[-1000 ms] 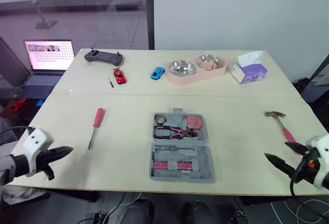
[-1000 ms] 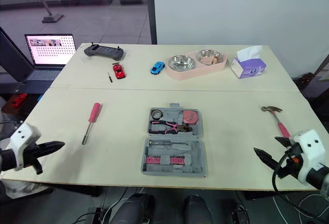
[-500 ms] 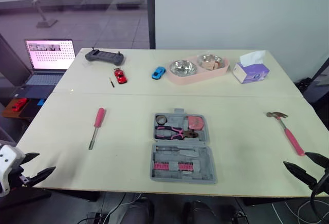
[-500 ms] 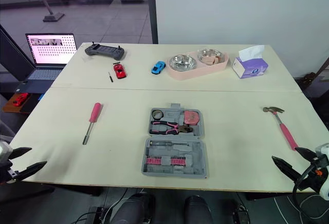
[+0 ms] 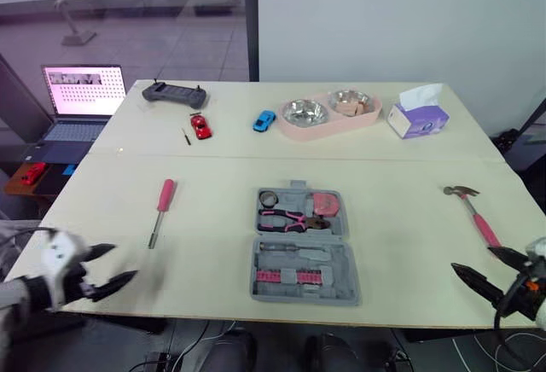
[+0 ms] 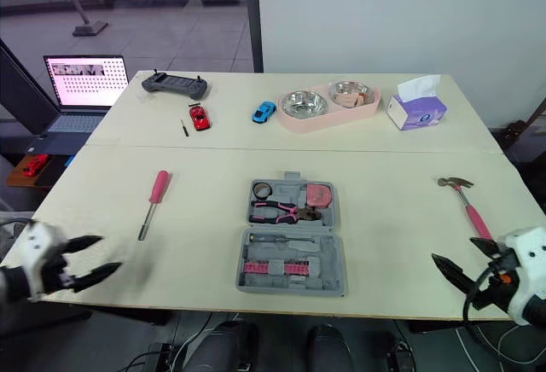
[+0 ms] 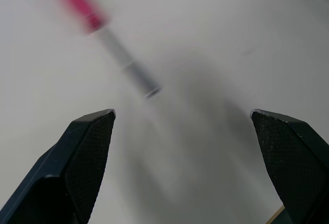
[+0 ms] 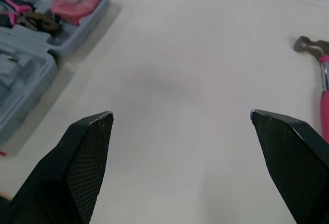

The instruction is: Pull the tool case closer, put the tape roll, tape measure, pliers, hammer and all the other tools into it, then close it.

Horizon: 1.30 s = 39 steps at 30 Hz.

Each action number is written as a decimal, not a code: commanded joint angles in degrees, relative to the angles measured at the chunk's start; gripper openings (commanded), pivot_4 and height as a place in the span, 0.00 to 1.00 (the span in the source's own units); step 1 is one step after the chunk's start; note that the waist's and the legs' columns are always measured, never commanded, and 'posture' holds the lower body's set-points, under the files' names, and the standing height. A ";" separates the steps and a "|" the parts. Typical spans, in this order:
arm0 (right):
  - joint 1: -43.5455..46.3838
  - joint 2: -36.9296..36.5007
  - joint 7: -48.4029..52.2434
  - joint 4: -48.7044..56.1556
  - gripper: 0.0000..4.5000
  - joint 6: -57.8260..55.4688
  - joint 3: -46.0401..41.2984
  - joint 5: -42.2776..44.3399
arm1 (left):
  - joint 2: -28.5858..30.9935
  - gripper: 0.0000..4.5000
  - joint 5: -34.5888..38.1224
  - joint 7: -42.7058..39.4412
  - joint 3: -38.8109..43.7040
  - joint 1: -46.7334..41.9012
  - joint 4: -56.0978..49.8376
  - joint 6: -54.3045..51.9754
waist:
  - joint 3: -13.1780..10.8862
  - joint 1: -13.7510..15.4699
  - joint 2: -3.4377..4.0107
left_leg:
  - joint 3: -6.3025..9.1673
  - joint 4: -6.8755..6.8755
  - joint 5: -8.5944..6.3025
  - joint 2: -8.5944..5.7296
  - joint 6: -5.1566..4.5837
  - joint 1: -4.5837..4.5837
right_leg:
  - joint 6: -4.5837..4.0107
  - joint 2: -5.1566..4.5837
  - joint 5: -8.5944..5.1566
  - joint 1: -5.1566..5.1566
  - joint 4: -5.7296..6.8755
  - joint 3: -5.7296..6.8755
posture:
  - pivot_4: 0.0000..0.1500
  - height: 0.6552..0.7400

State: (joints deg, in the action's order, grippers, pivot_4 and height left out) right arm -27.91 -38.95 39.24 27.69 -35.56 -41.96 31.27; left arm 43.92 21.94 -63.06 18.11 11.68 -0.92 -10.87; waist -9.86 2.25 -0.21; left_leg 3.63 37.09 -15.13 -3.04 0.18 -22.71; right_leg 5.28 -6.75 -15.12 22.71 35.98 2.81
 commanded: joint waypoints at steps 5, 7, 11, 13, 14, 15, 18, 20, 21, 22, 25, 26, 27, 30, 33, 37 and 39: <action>13.24 1.42 -22.75 5.02 1.00 -16.22 4.54 -5.71 | -4.48 0.99 5.66 4.47 -11.16 -4.83 -21.64 -9.89 | 0.02 -0.25 0.06 | -0.10 0.04 0.01 0.00 -0.01 -0.01 | 0.00 0.07 0.02 0.09 0.09 -0.09 | 1.00 1.00; 16.70 0.48 -24.57 2.70 1.00 -18.49 5.10 -6.85 | -5.92 0.99 6.29 6.05 -12.71 -5.73 -25.18 -10.75 | 0.02 -0.08 0.07 | -0.12 0.03 0.02 -0.01 -0.02 0.00 | 0.01 0.12 0.02 0.09 0.10 -0.09 | 1.00 1.00; 24.89 -3.50 -25.67 -8.28 1.00 -22.36 8.59 -9.62 | -8.18 0.99 7.54 7.99 -15.83 -7.80 -30.67 -11.46 | 0.01 -0.10 0.07 | -0.16 0.05 0.03 -0.01 -0.04 0.00 | 0.02 0.22 0.03 0.06 0.09 -0.10 | 1.00 1.00; 28.07 -5.70 -25.65 -14.50 1.00 -22.46 9.10 -11.01 | -8.02 0.99 7.31 7.88 -17.33 -8.09 -31.79 -11.68 | 0.01 -0.04 0.08 | -0.18 0.10 0.03 -0.03 -0.05 0.02 | 0.02 0.24 0.04 0.02 0.09 -0.10 | 1.00 1.00; 29.47 -6.68 -25.38 -17.29 1.00 -21.68 9.48 -11.66 | -8.05 0.99 7.37 8.13 -17.89 -8.17 -32.13 -11.96 | 0.01 -0.04 0.10 | -0.18 0.09 0.04 -0.03 -0.05 0.11 | 0.02 0.26 0.04 -0.06 0.09 -0.10 | 1.00 1.00; 31.28 -8.28 -24.76 -21.32 1.00 -20.87 10.64 -12.63 | -8.36 0.99 7.28 8.57 -18.66 -8.34 -32.45 -12.05 | 0.00 -0.10 0.11 | -0.20 0.08 0.04 -0.03 -0.06 0.15 | 0.01 0.26 0.03 -0.09 0.09 -0.10 | 1.00 1.00; 37.24 -11.11 -23.17 -32.32 1.00 -19.29 13.93 -14.39 | -9.22 0.99 7.01 9.64 -19.96 -8.83 -32.57 -11.88 | -0.01 -0.23 0.13 | -0.23 0.08 0.04 -0.03 -0.07 0.24 | 0.01 0.34 0.03 -0.17 0.10 -0.10 | 1.00 1.00; 41.48 -12.89 -21.38 -39.88 1.00 -18.13 16.99 -15.70 | -9.64 0.99 6.38 10.26 -20.93 -8.62 -32.90 -11.62 | -0.01 -0.52 0.13 | -0.24 0.09 0.05 -0.02 -0.08 0.27 | 0.01 0.39 0.03 -0.18 0.13 -0.11 | 1.00 1.00; 43.52 -13.52 -20.35 -42.95 1.00 -18.07 18.25 -15.95 | -9.71 0.99 6.16 10.52 -21.28 -8.36 -33.13 -11.47 | -0.01 -0.70 0.14 | -0.25 0.09 0.05 -0.01 -0.08 0.29 | 0.02 0.43 0.04 -0.19 0.14 -0.12 | 1.00 1.00; 45.23 -14.13 -19.22 -45.29 1.00 -17.61 19.62 -16.33 | -9.80 0.99 6.12 10.88 -21.61 -8.06 -33.49 -11.43 | -0.01 -0.94 0.14 | -0.26 0.09 0.05 -0.01 -0.08 0.29 | 0.02 0.43 0.04 -0.19 0.15 -0.13 | 1.00 1.00; 50.56 -16.21 -13.88 -52.25 1.00 -17.38 25.80 -18.12 | -10.26 0.99 6.11 12.25 -22.71 -7.59 -34.58 -11.75 | -0.01 -1.59 0.15 | -0.25 0.08 0.05 0.00 -0.08 0.29 | 0.04 0.46 0.05 -0.19 0.15 -0.15 | 1.00 1.00; 52.70 -16.70 -12.35 -54.86 1.00 -17.36 28.22 -19.07 | -10.41 0.99 6.05 12.56 -22.97 -7.53 -34.80 -11.79 | -0.03 -1.68 0.20 | -0.26 0.08 0.05 0.00 -0.09 0.29 | 0.06 0.46 0.06 -0.19 0.15 -0.15 | 1.00 1.00; 54.40 -17.07 -11.23 -57.04 1.00 -17.12 30.01 -19.81 | -10.49 0.99 6.02 12.81 -23.18 -7.55 -34.94 -11.83 | -0.03 -1.77 0.21 | -0.29 0.08 0.05 -0.01 -0.09 0.29 | 0.06 0.46 0.06 -0.18 0.15 -0.17 | 1.00 1.00; 60.03 -17.28 -9.28 -64.75 1.00 -14.70 34.66 -23.07 | -10.61 0.99 5.80 13.68 -23.70 -7.81 -34.94 -11.64 | -0.03 -1.85 0.21 | -0.31 0.09 0.05 0.00 -0.09 0.30 | 0.05 0.47 0.05 -0.17 0.15 -0.21 | 1.00 1.00; 65.58 -16.60 -6.89 -72.89 1.00 -11.89 38.82 -26.11 | -10.72 0.99 5.48 14.32 -24.18 -8.07 -34.76 -11.34 | -0.04 -1.82 0.20 | -0.31 0.09 0.05 0.00 -0.09 0.31 | 0.04 0.49 0.05 -0.17 0.15 -0.22 | 1.00 1.00; 71.87 -15.15 -5.08 -82.52 1.00 -8.88 42.32 -29.24 | -10.69 0.99 5.09 14.77 -24.55 -8.33 -34.54 -11.28 | -0.04 -1.83 0.20 | -0.33 0.08 0.05 -0.01 -0.09 0.29 | 0.04 0.50 0.05 -0.16 0.13 -0.25 | 1.00 1.00; 75.05 -14.11 -5.34 -86.87 1.00 -8.80 43.04 -30.32 | -10.57 0.99 5.08 15.15 -24.53 -8.41 -34.95 -11.68 | -0.05 -1.84 0.20 | -0.32 0.06 0.04 -0.01 -0.10 0.29 | 0.06 0.50 0.06 -0.15 0.12 -0.25 | 1.00 1.00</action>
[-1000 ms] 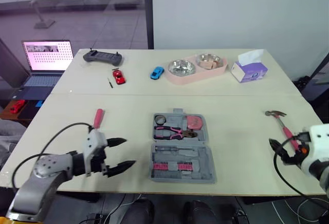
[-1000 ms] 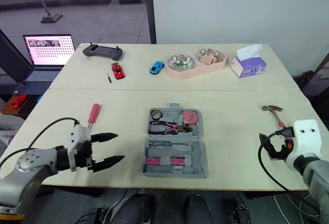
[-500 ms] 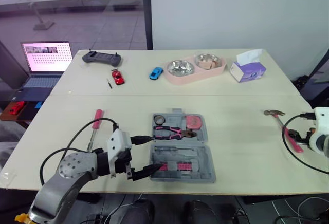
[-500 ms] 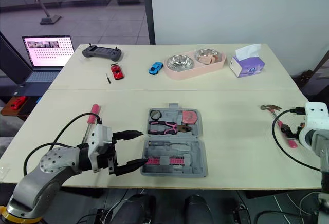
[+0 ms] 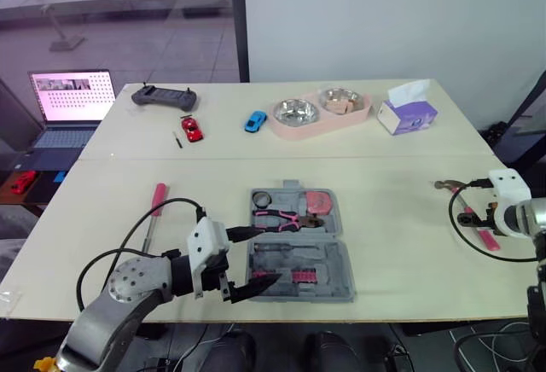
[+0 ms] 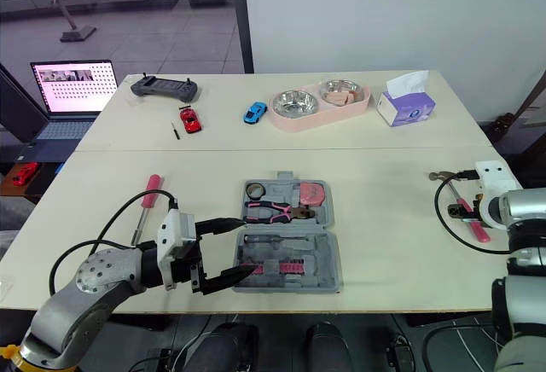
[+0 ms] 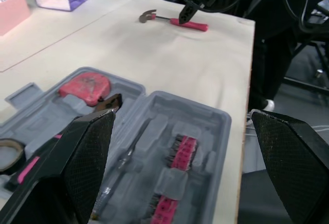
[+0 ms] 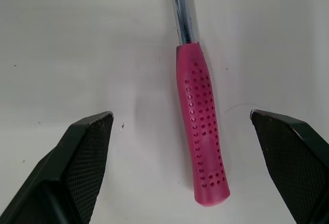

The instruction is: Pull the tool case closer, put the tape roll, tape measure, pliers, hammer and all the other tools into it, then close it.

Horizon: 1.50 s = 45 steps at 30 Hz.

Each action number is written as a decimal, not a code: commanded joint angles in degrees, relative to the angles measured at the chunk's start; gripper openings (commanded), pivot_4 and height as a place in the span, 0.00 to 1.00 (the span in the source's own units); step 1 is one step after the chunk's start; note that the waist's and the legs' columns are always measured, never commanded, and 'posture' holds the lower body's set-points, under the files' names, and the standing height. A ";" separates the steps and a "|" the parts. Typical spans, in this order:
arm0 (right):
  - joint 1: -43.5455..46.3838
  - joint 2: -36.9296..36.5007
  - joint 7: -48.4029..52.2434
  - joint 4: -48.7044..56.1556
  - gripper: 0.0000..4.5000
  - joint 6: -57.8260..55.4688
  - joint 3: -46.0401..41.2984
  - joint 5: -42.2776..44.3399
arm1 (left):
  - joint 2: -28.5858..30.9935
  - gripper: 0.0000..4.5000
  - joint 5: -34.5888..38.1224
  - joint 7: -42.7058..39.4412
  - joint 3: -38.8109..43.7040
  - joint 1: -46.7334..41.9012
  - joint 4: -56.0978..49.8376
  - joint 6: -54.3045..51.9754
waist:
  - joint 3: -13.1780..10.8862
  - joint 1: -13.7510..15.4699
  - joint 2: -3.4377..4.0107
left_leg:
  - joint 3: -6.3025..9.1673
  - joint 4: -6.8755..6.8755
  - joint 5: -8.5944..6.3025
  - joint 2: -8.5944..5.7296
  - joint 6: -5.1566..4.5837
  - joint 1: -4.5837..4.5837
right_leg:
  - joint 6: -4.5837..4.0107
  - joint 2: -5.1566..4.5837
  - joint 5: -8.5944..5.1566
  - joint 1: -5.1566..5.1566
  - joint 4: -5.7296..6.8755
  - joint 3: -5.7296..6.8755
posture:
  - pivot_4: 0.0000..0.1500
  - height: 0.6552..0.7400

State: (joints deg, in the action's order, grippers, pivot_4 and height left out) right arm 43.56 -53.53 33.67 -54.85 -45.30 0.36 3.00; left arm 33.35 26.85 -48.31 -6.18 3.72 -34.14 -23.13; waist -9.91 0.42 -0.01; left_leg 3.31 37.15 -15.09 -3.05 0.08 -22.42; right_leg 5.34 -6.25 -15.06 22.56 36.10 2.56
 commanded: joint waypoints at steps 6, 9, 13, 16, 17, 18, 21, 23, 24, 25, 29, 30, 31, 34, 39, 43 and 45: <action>8.49 1.83 -1.04 -11.21 1.00 0.17 -0.28 -2.87 | 0.23 0.99 0.04 1.39 -0.45 0.41 -2.61 0.08 | -0.01 0.02 0.02 | 0.01 -0.02 0.00 0.00 0.00 -0.02 | -0.01 0.00 0.00 0.02 0.00 -0.03 | 1.00 1.00; 9.16 2.15 -2.44 -12.39 0.88 0.09 -1.12 -2.97 | 0.07 1.00 0.36 2.21 -0.44 0.57 -2.99 -0.42 | -0.01 0.02 0.03 | 0.00 -0.02 0.00 -0.01 0.00 -0.02 | -0.01 0.00 0.00 0.02 0.00 -0.05 | 1.00 1.00; 8.73 2.51 -2.89 -13.07 0.49 0.60 -1.47 -3.14 | 0.24 1.00 0.45 2.66 -0.37 0.39 -2.81 -0.56 | -0.01 0.09 0.03 | 0.00 -0.01 0.00 -0.01 0.00 -0.02 | -0.01 0.00 0.00 0.02 0.00 -0.06 | 1.00 1.00; 8.64 2.60 -3.15 -13.33 0.17 0.53 -1.88 -2.92 | 0.42 1.00 0.44 2.82 -0.12 0.20 -2.61 -0.68 | -0.01 0.06 0.03 | -0.01 -0.01 0.00 -0.02 0.00 -0.02 | -0.01 0.01 0.00 0.02 0.00 -0.07 | 1.00 1.00; 8.67 2.63 -3.24 -13.35 0.07 0.52 -2.03 -2.91 | 0.51 1.00 0.42 2.81 -0.06 0.15 -2.51 -0.71 | -0.01 0.06 0.03 | -0.01 -0.01 0.00 -0.01 0.00 -0.02 | 0.00 0.01 0.01 0.02 0.00 -0.07 | 1.00 1.00; 8.71 2.65 -3.28 -13.32 0.01 0.51 -2.18 -2.90 | 0.58 1.00 0.40 2.80 -0.06 0.11 -2.45 -0.74 | -0.01 0.05 0.03 | -0.01 -0.01 0.00 -0.02 0.00 -0.02 | 0.00 0.01 0.01 0.02 0.00 -0.07 | 1.00 1.00; 8.79 2.56 -3.64 -13.13 0.01 0.69 -2.79 -2.76 | 0.58 1.00 0.45 2.78 -0.14 0.02 -2.43 -0.88 | -0.01 -0.03 0.03 | -0.01 -0.01 0.00 -0.01 0.00 -0.02 | 0.00 0.02 0.01 0.02 0.01 -0.07 | 1.00 1.00; 8.62 2.22 -4.09 -12.48 0.01 1.03 -2.94 -2.98 | 0.51 1.00 0.42 2.79 -0.25 -0.01 -2.51 -1.02 | -0.01 -0.06 0.03 | -0.01 -0.01 0.00 -0.01 0.00 -0.02 | 0.00 0.02 0.01 0.02 0.01 -0.08 | 1.00 1.00; 8.45 1.94 -4.50 -11.95 0.01 1.23 -2.89 -3.27 | 0.44 1.00 0.35 2.87 -0.33 -0.01 -2.54 -1.05 | -0.01 -0.07 0.03 | -0.01 -0.01 0.00 -0.01 0.00 -0.02 | 0.01 0.02 0.01 0.02 0.01 -0.08 | 1.00 1.00; 8.34 1.71 -5.41 -11.35 0.01 0.72 -3.20 -3.26 | 0.33 1.00 0.29 2.98 -0.44 -0.01 -2.53 -1.08 | -0.01 -0.07 0.03 | -0.01 -0.01 0.00 -0.01 0.00 -0.02 | 0.00 0.03 0.01 0.02 0.01 -0.08 | 1.00 1.00; 7.01 1.89 -7.99 -8.97 0.13 -0.78 -3.30 -3.65 | -0.27 1.00 0.03 3.64 -1.58 0.15 -2.59 -1.39 | -0.01 -0.04 0.03 | -0.01 -0.01 0.00 -0.01 0.00 -0.02 | 0.01 0.03 0.01 0.02 0.01 -0.10 | 1.00 1.00; 6.70 1.98 -8.49 -8.77 0.21 -0.94 -3.23 -3.82 | -0.55 1.00 -0.14 3.96 -2.15 0.06 -2.62 -1.49 | -0.01 -0.04 0.03 | -0.01 -0.01 0.00 -0.01 0.00 -0.02 | 0.01 0.03 0.01 0.02 0.01 -0.10 | 1.00 1.00; 6.45 2.06 -9.02 -8.58 0.31 -0.73 -2.74 -4.34 | -0.78 1.00 -0.04 4.15 -2.50 0.09 -2.61 -1.55 | -0.01 -0.04 0.03 | -0.01 0.00 0.00 -0.02 0.00 -0.01 | 0.01 0.03 0.01 0.02 0.01 -0.11 | 1.00 1.00; 8.64 2.86 -10.48 -9.60 0.64 -1.26 -2.40 -5.01 | -1.43 1.00 -0.06 4.57 -3.41 0.10 -2.39 -1.59 | -0.01 0.01 0.06 | -0.02 0.00 0.00 -0.02 0.00 -0.02 | 0.02 0.03 0.02 0.02 0.01 -0.13 | 1.00 1.00; 12.70 4.92 -12.72 -15.39 0.99 1.01 -2.19 -6.25 | -2.83 1.00 -0.62 4.96 -5.67 -0.90 -1.30 -1.15 | -0.02 -0.89 0.08 | -0.06 0.01 0.00 -0.02 0.01 0.01 | 0.01 0.06 0.03 0.01 0.02 -0.18 | 1.00 1.00; 12.91 5.55 -12.58 -18.71 0.99 2.33 -2.11 -6.84 | -3.26 1.00 -0.88 5.21 -6.29 -1.41 -0.97 -1.21 | -0.03 -1.01 0.08 | -0.04 0.01 0.00 -0.02 0.01 0.01 | 0.15 0.08 0.11 0.00 0.02 -0.18 | 1.00 1.00; 12.80 5.58 -13.36 -19.71 0.99 2.55 -2.84 -6.56 | -3.33 1.00 -0.97 5.46 -6.17 -1.48 -0.99 -1.36 | -0.03 -1.07 0.08 | -0.07 0.00 0.00 -0.02 0.00 -0.01 | 0.19 0.08 0.13 0.01 0.01 -0.20 | 1.00 1.00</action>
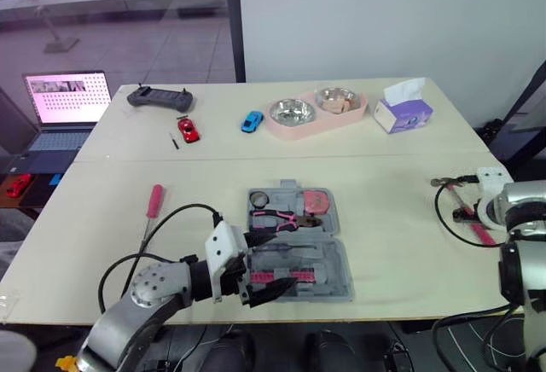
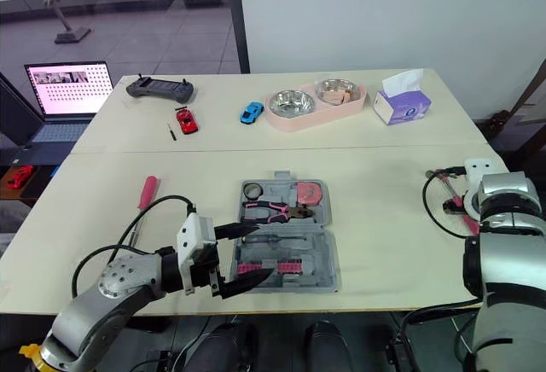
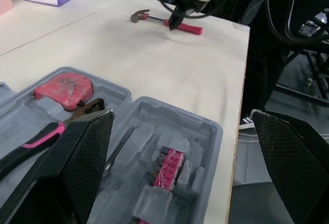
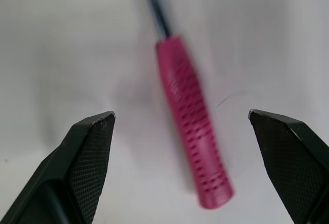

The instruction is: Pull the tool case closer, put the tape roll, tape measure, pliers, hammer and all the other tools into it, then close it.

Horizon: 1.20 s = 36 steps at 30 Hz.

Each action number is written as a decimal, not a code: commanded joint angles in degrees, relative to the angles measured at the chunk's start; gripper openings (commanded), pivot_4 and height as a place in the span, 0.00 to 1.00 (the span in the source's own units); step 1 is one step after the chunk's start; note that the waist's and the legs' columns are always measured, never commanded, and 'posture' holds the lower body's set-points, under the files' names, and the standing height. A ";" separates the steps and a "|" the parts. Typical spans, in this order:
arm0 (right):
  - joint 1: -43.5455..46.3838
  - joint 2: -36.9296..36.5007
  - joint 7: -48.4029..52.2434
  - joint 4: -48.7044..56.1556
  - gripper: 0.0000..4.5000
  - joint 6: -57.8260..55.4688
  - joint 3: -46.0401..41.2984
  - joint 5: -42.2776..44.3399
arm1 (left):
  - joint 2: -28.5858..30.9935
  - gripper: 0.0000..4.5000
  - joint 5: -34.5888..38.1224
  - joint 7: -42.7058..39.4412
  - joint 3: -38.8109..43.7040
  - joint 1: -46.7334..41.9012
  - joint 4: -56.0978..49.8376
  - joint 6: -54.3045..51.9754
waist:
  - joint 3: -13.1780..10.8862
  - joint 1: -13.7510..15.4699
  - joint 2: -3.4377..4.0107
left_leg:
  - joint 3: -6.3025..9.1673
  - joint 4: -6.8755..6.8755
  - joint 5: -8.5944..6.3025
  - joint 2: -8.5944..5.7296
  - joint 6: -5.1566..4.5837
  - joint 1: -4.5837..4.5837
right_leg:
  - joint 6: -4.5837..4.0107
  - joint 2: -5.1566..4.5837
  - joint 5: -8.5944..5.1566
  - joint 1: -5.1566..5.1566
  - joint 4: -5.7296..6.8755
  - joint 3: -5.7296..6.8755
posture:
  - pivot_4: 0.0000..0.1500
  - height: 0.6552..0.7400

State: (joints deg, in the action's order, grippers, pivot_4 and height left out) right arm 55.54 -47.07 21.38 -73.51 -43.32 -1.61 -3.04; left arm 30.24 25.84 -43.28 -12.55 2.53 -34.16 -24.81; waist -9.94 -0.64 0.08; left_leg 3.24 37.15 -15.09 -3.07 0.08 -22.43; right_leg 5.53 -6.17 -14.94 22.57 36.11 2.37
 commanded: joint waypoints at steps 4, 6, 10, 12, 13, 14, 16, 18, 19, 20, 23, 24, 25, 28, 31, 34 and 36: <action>0.86 -0.76 -2.75 -2.15 0.99 0.79 -3.10 0.49 | -0.11 1.00 0.12 1.04 0.71 0.24 -1.68 0.02 | 0.00 0.04 -0.01 | 0.02 0.01 0.00 0.00 0.00 0.02 | 0.01 0.01 0.01 -0.03 -0.01 0.00 | 1.00 1.00; 0.75 -0.80 -3.25 -2.40 0.99 0.95 -3.98 0.64 | -0.02 1.00 0.13 1.39 0.74 0.60 -2.04 -0.03 | 0.00 0.03 -0.01 | 0.02 0.03 0.00 0.00 0.00 0.03 | -0.01 0.01 -0.01 -0.05 -0.01 0.00 | 1.00 1.00; 0.72 -0.80 -3.99 -2.69 0.94 0.64 -5.66 1.17 | 0.15 1.00 0.12 1.82 0.80 1.10 -2.23 0.05 | 0.00 -0.01 -0.01 | 0.02 0.05 0.00 0.00 0.00 0.03 | -0.06 0.02 -0.03 -0.07 -0.02 -0.01 | 1.00 1.00; 0.91 -0.69 -3.85 -2.67 0.80 0.57 -5.96 1.06 | 0.18 1.00 0.10 1.92 0.81 1.10 -2.17 0.11 | 0.00 0.07 -0.01 | 0.02 0.05 0.00 0.00 0.00 0.03 | -0.05 0.02 -0.02 -0.06 -0.01 -0.01 | 1.00 1.00; 1.05 -0.56 -3.55 -2.63 0.69 0.44 -6.01 0.96 | 0.21 1.00 0.13 1.91 0.89 1.02 -2.06 0.17 | 0.00 0.08 -0.01 | 0.02 0.05 0.00 0.00 0.00 0.03 | -0.05 0.02 -0.02 -0.06 -0.01 -0.01 | 1.00 1.00; 1.13 -0.48 -3.33 -2.61 0.60 0.35 -6.02 0.87 | 0.23 1.00 0.16 1.89 0.94 0.96 -1.98 0.21 | 0.00 0.06 -0.01 | 0.02 0.05 0.00 0.00 0.00 0.03 | -0.05 0.02 -0.02 -0.06 -0.01 -0.01 | 1.00 1.00; 1.31 -0.37 -3.28 -2.60 0.34 0.20 -6.20 0.90 | 0.21 1.00 0.22 1.89 0.98 0.72 -1.83 0.19 | 0.00 -0.02 -0.01 | 0.02 0.05 0.00 0.00 0.00 0.03 | 0.01 0.02 0.01 -0.06 -0.01 -0.01 | 1.00 1.00; 1.61 -0.16 -3.17 -2.55 0.16 -0.06 -6.33 0.98 | 0.27 1.00 0.24 1.75 1.02 0.57 -1.69 0.28 | 0.00 -0.21 -0.01 | 0.02 0.04 0.00 0.01 0.00 0.03 | 0.01 0.03 0.01 -0.05 -0.02 -0.01 | 1.00 1.00; 1.69 -0.11 -3.08 -2.54 0.14 -0.12 -6.34 0.97 | 0.29 1.00 0.21 1.71 1.02 0.48 -1.62 0.30 | 0.00 -0.25 -0.01 | 0.01 0.04 0.00 0.02 0.00 0.03 | 0.01 0.04 0.01 -0.04 -0.02 -0.04 | 1.00 1.00; 1.73 -0.04 -3.04 -2.53 0.13 -0.19 -6.35 0.96 | 0.37 1.00 0.22 1.62 1.10 0.53 -1.56 0.38 | 0.00 -0.22 -0.01 | 0.01 0.04 0.00 0.03 0.00 0.05 | -0.03 0.06 -0.01 -0.04 -0.01 -0.04 | 1.00 1.00; 1.84 0.14 -2.75 -2.44 0.13 -0.35 -6.41 1.07 | 0.54 1.00 0.36 1.40 1.36 0.65 -1.47 0.48 | 0.00 -0.19 -0.01 | 0.02 0.04 0.00 0.05 0.00 0.05 | -0.09 0.09 -0.03 -0.05 0.00 -0.04 | 1.00 1.00; 2.01 0.19 -2.55 -2.37 0.13 -0.48 -6.54 1.25 | 0.62 1.00 0.37 1.29 1.44 0.73 -1.44 0.55 | 0.00 -0.19 -0.01 | 0.02 0.05 0.00 0.05 0.00 0.05 | -0.09 0.09 -0.03 -0.05 -0.01 -0.04 | 1.00 1.00; 2.48 0.27 -1.99 -2.20 0.13 -0.79 -6.53 1.38 | 0.63 1.00 0.34 1.23 1.42 0.69 -1.36 0.56 | 0.00 -0.20 -0.01 | 0.02 0.04 0.00 0.05 0.00 0.05 | -0.09 0.09 -0.03 -0.05 -0.01 -0.05 | 1.00 1.00; 4.14 0.67 0.43 -1.35 0.13 -2.21 -5.96 1.48 | 0.76 1.00 0.35 0.95 1.47 0.59 -1.10 0.67 | 0.00 -0.44 -0.01 | -0.02 0.04 0.00 0.05 0.00 0.05 | -0.09 0.09 -0.03 -0.02 0.00 -0.09 | 1.00 1.00; 5.44 0.64 2.36 -0.13 0.12 -3.61 -5.09 1.12 | 0.64 1.00 0.28 0.75 1.38 0.07 -0.65 0.70 | -0.01 -0.39 -0.01 | -0.03 0.03 0.00 0.10 0.00 0.06 | -0.09 0.17 -0.01 0.00 0.00 -0.11 | 1.00 1.00; 6.65 0.14 5.17 3.22 0.12 -8.10 -4.44 1.53 | 0.60 1.00 0.39 0.27 1.77 -0.93 0.42 0.87 | -0.06 -0.21 0.09 | -0.02 0.03 0.00 0.11 0.00 0.05 | -0.09 0.17 -0.01 0.02 0.01 -0.11 | 1.00 1.00; 4.76 -0.48 7.38 8.24 0.12 -13.67 -3.91 2.27 | 1.07 1.00 0.48 -0.40 2.18 -1.11 0.92 1.16 | -0.06 -0.19 0.09 | -0.03 0.03 0.00 0.11 0.00 0.04 | -0.07 0.17 0.01 0.03 0.00 -0.11 | 1.00 1.00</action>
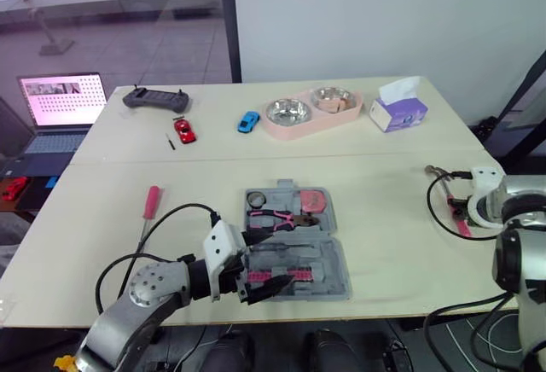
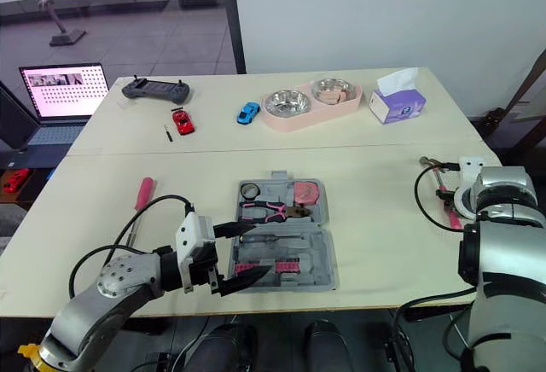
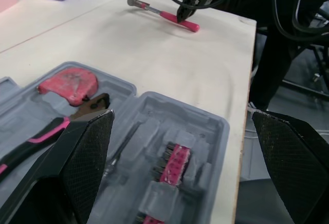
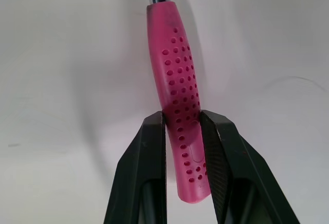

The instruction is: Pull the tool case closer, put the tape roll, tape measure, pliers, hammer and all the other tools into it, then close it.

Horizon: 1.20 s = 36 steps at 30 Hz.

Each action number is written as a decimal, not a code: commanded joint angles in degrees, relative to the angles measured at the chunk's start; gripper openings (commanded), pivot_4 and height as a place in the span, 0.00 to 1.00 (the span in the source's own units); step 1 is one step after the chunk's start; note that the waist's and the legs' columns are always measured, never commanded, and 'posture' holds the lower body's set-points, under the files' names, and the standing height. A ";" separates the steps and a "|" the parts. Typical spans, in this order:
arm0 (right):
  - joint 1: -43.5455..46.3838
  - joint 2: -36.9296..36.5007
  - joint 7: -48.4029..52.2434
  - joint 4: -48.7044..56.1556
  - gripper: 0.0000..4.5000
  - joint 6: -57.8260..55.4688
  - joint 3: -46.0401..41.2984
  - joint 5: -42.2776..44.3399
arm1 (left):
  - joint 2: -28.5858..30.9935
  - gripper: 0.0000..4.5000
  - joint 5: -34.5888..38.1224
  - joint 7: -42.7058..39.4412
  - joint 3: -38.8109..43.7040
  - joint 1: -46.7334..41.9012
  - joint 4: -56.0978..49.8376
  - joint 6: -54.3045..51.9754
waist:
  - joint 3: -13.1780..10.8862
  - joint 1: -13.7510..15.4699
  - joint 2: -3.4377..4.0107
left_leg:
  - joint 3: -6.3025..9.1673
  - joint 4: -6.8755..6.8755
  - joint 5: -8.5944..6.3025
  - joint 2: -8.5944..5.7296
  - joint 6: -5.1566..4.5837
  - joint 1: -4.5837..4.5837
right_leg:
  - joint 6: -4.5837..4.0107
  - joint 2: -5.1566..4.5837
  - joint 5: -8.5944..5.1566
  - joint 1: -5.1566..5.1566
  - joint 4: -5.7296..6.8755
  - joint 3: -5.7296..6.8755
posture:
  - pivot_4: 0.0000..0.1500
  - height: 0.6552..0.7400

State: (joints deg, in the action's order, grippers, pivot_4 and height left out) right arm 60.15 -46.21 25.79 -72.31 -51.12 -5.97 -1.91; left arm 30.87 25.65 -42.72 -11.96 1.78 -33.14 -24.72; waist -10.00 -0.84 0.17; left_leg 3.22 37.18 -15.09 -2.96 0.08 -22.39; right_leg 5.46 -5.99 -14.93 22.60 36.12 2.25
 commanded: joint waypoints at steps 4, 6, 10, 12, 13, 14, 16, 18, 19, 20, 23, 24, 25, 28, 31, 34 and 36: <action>-14.06 -2.32 5.64 35.30 0.12 -22.47 -0.80 5.22 | 1.15 1.00 0.70 -2.53 2.84 -1.54 1.87 1.70 | 0.01 0.71 0.00 | 0.07 -0.07 -0.01 0.02 -0.01 -0.08 | 0.07 0.01 0.03 0.07 -0.01 0.03 | 1.00 1.00; -23.90 -1.73 4.60 53.07 0.12 -29.41 -3.26 6.68 | 1.30 1.00 0.58 -3.03 3.49 -2.43 2.95 1.96 | 0.02 1.67 0.03 | 0.18 -0.06 -0.02 0.02 -0.03 -0.14 | 0.10 0.04 0.05 0.09 0.01 0.03 | 1.00 1.00; -44.39 6.86 0.47 87.49 0.12 -41.06 -12.03 7.35 | 1.78 1.00 0.50 -4.18 4.78 -4.38 5.14 2.19 | 0.07 1.75 0.10 | 0.31 -0.07 -0.05 0.06 -0.05 -0.35 | 0.16 0.12 0.04 0.26 0.02 0.00 | 1.00 1.00; -51.71 10.37 -2.43 98.98 0.12 -41.38 -12.23 6.32 | 2.13 1.00 0.76 -4.72 5.37 -4.85 5.37 2.05 | 0.07 1.68 0.10 | 0.32 -0.08 -0.05 0.07 -0.05 -0.39 | 0.16 0.14 0.04 0.28 0.02 0.01 | 1.00 1.00; -55.14 12.57 -3.76 103.92 0.12 -41.38 -12.51 5.97 | 2.15 1.00 0.85 -4.75 5.43 -5.14 5.27 1.77 | 0.08 1.65 0.10 | 0.29 -0.08 -0.05 0.07 -0.05 -0.37 | 0.16 0.14 0.04 0.29 0.02 -0.01 | 1.00 1.00; -57.21 14.35 -4.96 107.20 0.12 -41.38 -12.62 5.83 | 2.29 1.00 1.01 -4.99 5.71 -5.32 5.38 1.70 | 0.07 1.64 0.10 | 0.29 -0.07 -0.05 0.07 -0.05 -0.36 | 0.16 0.14 0.04 0.28 0.02 -0.01 | 1.00 1.00; -62.06 19.69 -7.48 113.48 0.12 -41.38 -12.99 5.36 | 2.56 1.00 1.03 -5.37 5.89 -5.78 5.39 1.50 | 0.06 1.59 0.06 | 0.27 -0.02 -0.05 0.07 -0.04 -0.33 | 0.15 0.14 0.03 0.26 0.01 -0.04 | 1.00 1.00; -65.81 24.00 -9.55 117.64 0.12 -41.38 -12.43 5.02 | 2.94 1.00 1.28 -5.87 6.16 -6.24 5.60 1.21 | 0.06 1.59 0.04 | 0.28 0.01 -0.02 0.09 0.00 -0.22 | 0.12 0.18 0.02 0.18 0.01 -0.08 | 1.00 1.00; -67.39 26.69 -10.16 118.92 0.12 -41.38 -12.46 5.25 | 3.22 1.00 1.31 -6.27 6.29 -6.62 5.89 1.19 | 0.06 1.58 0.01 | 0.28 0.01 -0.02 0.08 0.01 -0.14 | 0.06 0.19 0.00 0.12 0.02 -0.10 | 1.00 1.00; -68.48 28.30 -11.02 119.82 0.12 -41.38 -11.86 5.11 | 3.58 1.00 1.34 -6.76 6.42 -7.10 6.29 1.11 | 0.08 1.57 -0.03 | 0.28 0.02 -0.02 0.09 0.02 -0.08 | -0.04 0.19 -0.07 0.09 0.02 -0.11 | 1.00 1.00; -69.21 31.25 -12.88 119.92 0.12 -41.36 -10.45 4.82 | 4.45 1.00 1.31 -7.75 6.58 -8.03 7.11 1.09 | 0.23 1.42 -0.30 | 0.29 0.02 -0.02 0.21 0.03 -0.05 | -0.08 0.32 -0.07 0.10 0.01 -0.14 | 1.00 1.00; -68.96 32.14 -13.33 119.37 0.12 -41.13 -10.30 4.76 | 4.65 1.00 1.41 -7.96 6.67 -8.26 7.30 1.10 | 0.24 1.36 -0.36 | 0.27 0.01 -0.03 0.28 0.03 -0.05 | -0.11 0.39 -0.05 0.12 -0.01 -0.17 | 1.00 1.00; -68.89 32.46 -13.79 118.78 0.12 -40.67 -9.95 4.64 | 4.82 1.00 1.46 -8.15 6.72 -8.47 7.43 1.07 | 0.24 1.37 -0.43 | 0.26 0.00 -0.03 0.30 0.03 -0.05 | -0.12 0.41 -0.04 0.12 -0.03 -0.18 | 1.00 1.00; -69.07 32.98 -14.41 116.89 0.12 -38.83 -9.50 4.76 | 5.08 1.00 1.59 -8.44 6.84 -8.97 7.66 0.92 | 0.33 1.34 -0.71 | 0.27 -0.03 -0.03 0.41 0.03 -0.05 | -0.15 0.44 -0.03 0.15 -0.03 -0.18 | 1.00 1.00; -68.81 33.61 -14.20 115.60 0.22 -37.54 -9.62 5.39 | 5.16 1.00 1.56 -8.51 6.93 -9.14 7.68 0.74 | 0.44 1.29 -0.90 | 0.26 -0.02 -0.03 0.49 0.05 -0.03 | -0.27 0.44 0.02 0.14 -0.05 -0.19 | 1.00 1.00; -67.85 34.20 -13.81 115.20 0.47 -36.74 -10.00 6.04 | 5.21 1.00 1.41 -8.61 7.11 -9.01 7.57 0.59 | 0.42 1.33 -0.86 | 0.25 0.00 -0.02 0.53 0.06 -0.01 | -0.33 0.44 0.06 0.15 -0.06 -0.19 | 1.00 1.00; -66.88 34.17 -13.25 115.79 0.67 -36.90 -10.62 6.65 | 5.34 1.00 1.37 -8.56 7.38 -8.82 7.59 0.52 | 0.43 1.27 -0.84 | 0.23 -0.02 -0.02 0.53 0.06 -0.02 | -0.34 0.43 0.05 0.18 -0.06 -0.21 | 1.00 1.00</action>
State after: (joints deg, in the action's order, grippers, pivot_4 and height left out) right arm -7.34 -12.42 11.64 43.07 -88.01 -16.50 3.29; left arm 35.86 26.49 -51.06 -5.82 -6.73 -24.80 -24.43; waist -9.57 0.43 -0.68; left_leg 3.45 37.13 -15.12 -2.42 0.15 -22.43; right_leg 5.12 -5.56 -14.88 22.81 36.05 2.04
